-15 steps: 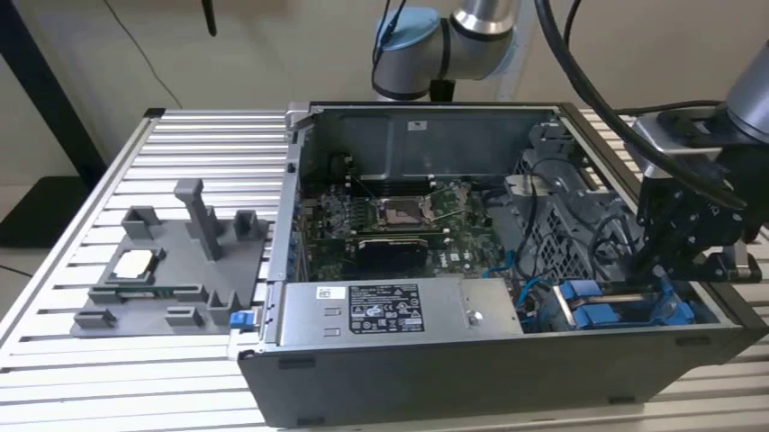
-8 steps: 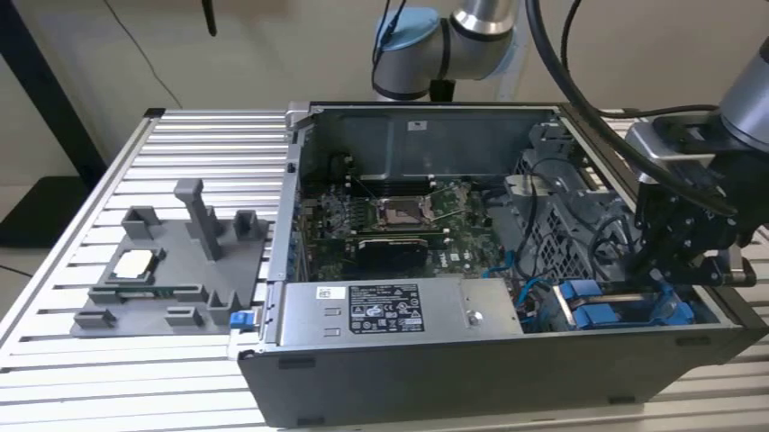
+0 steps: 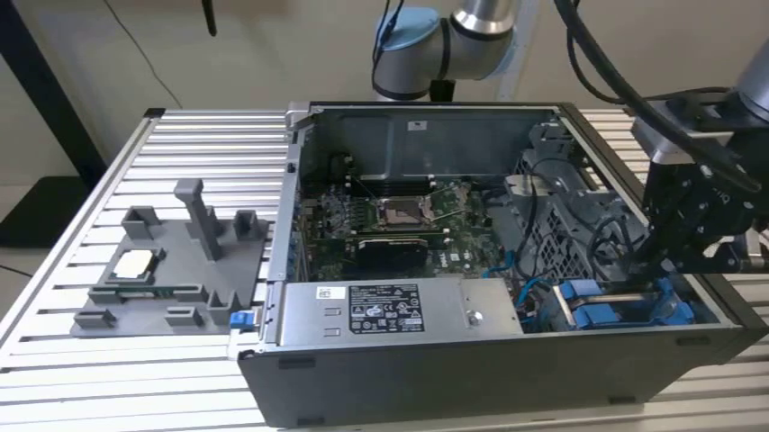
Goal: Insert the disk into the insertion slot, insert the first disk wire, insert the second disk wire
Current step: 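Insert the first disk wire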
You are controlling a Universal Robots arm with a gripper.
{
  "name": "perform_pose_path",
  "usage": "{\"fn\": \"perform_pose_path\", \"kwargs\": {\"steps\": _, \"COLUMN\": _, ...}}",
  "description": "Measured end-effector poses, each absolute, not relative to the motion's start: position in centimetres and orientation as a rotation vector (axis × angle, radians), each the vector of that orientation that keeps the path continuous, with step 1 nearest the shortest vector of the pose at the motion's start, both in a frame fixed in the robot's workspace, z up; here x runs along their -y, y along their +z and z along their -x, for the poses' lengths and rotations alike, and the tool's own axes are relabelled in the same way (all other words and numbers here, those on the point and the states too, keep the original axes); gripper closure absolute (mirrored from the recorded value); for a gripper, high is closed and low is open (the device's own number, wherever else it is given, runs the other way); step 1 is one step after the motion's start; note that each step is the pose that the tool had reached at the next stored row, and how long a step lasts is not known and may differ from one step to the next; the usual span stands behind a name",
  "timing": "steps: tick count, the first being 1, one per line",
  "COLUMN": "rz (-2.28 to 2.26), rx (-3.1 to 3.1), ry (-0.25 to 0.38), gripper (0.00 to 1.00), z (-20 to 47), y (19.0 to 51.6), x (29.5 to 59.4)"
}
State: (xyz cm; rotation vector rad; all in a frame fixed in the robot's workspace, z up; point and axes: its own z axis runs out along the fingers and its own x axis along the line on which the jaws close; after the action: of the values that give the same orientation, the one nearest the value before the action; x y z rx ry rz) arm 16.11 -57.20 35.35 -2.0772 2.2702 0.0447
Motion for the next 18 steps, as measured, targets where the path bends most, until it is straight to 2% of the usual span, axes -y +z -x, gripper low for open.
{"fn": "perform_pose_path", "kwargs": {"steps": 8, "rz": 2.077, "rx": -2.270, "ry": 0.046, "gripper": 0.74, "z": -16.1, "y": 37.5, "x": 57.1}}
{"fn": "perform_pose_path", "kwargs": {"steps": 18, "rz": 2.077, "rx": -2.269, "ry": 0.046, "gripper": 0.74, "z": -16.6, "y": 37.8, "x": 56.3}}
